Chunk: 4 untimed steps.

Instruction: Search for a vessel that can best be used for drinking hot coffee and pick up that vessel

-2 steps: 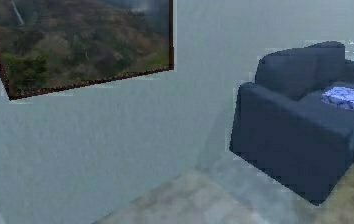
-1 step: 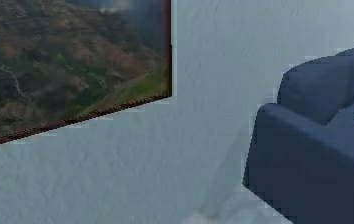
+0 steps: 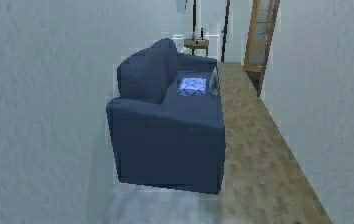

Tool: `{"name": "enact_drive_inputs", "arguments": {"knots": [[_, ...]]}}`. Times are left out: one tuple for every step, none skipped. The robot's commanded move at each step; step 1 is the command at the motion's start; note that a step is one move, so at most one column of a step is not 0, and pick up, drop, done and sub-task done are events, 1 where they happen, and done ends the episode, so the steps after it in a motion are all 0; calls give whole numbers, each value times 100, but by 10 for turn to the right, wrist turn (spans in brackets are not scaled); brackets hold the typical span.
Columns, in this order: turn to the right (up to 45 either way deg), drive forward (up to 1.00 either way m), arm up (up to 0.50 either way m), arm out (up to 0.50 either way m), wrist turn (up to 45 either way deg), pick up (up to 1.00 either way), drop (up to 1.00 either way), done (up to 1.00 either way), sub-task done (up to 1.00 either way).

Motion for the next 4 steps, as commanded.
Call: {"name": "enact_drive_inputs", "arguments": {"knots": [[0,45,0,0,0,0,0,0,0],[450,0,0,0,0,0,0,0,0],[90,0,0,0,0,0,0,0,0],[0,40,0,0,0,0,0,0,0]]}}
